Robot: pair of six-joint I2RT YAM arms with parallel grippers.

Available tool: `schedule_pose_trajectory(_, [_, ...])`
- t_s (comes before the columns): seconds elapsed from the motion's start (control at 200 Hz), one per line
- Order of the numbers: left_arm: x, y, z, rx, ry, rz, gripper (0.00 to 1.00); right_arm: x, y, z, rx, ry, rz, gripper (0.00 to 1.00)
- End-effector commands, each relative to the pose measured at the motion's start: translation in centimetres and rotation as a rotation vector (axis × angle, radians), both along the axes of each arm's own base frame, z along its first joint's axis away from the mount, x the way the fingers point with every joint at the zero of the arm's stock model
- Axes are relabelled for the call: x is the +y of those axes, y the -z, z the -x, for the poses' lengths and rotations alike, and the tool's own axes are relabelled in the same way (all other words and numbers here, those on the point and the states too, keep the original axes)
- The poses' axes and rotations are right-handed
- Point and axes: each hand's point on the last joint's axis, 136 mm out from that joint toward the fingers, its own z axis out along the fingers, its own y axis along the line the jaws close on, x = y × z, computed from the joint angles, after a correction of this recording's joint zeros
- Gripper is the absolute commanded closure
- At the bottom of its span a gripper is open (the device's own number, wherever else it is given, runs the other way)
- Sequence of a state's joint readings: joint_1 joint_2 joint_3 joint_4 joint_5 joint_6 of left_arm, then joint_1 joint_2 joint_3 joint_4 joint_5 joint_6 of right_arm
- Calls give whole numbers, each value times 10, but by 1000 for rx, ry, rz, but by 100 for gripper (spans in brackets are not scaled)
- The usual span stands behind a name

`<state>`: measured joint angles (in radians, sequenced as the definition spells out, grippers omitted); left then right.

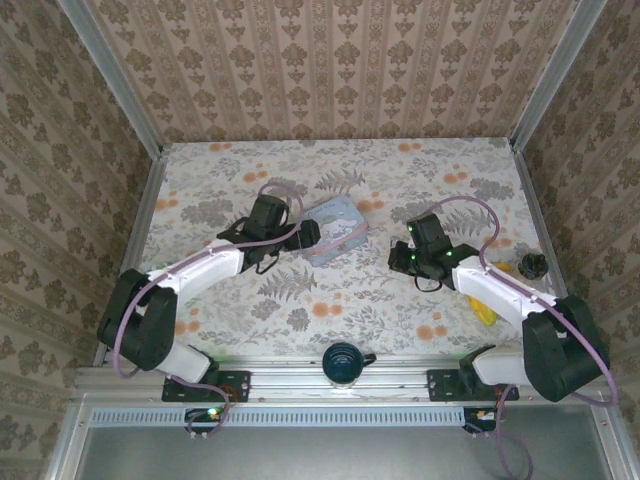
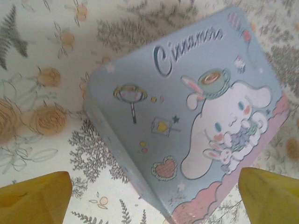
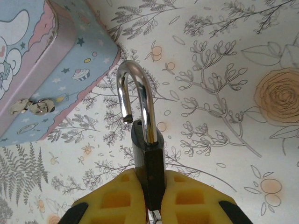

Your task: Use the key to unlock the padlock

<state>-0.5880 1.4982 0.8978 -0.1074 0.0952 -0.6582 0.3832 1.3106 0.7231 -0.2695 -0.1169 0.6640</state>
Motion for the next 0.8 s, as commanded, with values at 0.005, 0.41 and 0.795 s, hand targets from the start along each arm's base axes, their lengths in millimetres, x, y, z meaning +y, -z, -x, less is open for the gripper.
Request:
schedule_pose_trajectory(0.005, [-11,9,1,41,8,61,12,15,-5,-2,14,-78,-49,100])
schedule_pose_trajectory(0.41, [-27,16,-39,66,45,148,35,33,17,12,134,-171,-131,100])
schedule_pose_trajectory(0.795, [-46,13,-91,74,78,220,40,41,33,22,198,-205,-186,100])
